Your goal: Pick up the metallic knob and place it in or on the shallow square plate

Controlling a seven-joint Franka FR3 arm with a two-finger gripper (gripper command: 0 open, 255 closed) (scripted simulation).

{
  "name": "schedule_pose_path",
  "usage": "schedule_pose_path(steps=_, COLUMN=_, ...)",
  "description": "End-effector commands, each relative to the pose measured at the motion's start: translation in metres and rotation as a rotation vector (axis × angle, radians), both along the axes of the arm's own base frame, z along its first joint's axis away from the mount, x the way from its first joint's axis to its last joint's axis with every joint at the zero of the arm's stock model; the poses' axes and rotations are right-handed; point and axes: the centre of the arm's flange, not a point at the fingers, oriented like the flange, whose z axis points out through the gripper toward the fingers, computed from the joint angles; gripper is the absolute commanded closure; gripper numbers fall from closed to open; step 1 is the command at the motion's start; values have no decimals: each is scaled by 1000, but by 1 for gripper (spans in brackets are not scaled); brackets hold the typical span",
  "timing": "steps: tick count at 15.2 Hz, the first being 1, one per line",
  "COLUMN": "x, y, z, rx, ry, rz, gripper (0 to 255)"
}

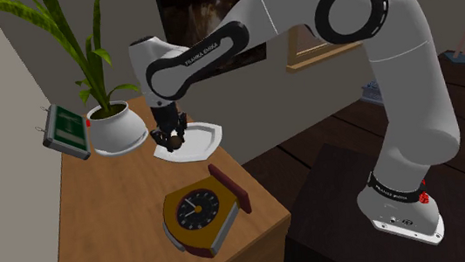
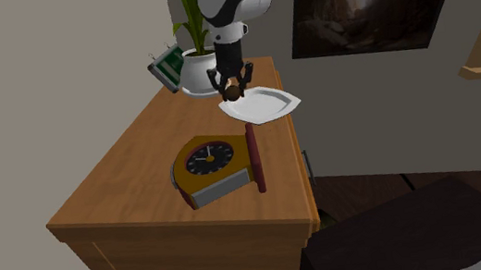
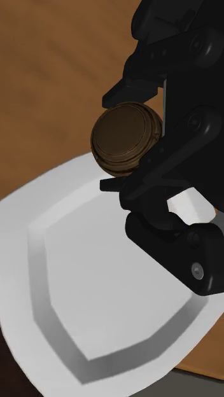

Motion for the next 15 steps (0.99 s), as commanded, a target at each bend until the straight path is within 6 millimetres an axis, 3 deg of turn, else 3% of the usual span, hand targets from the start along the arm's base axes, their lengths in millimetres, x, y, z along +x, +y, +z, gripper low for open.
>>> schedule_pose_path(steps=1, x=12, y=-25, z=3, rx=0, ry=0, rz=1, gripper=255)
schedule_pose_path(steps=9, x=62, y=-112, z=2, rx=0, ry=0, rz=1, gripper=255)
schedule_pose_path(steps=15, x=62, y=-112, z=-30, rx=0, ry=0, rz=1, gripper=255)
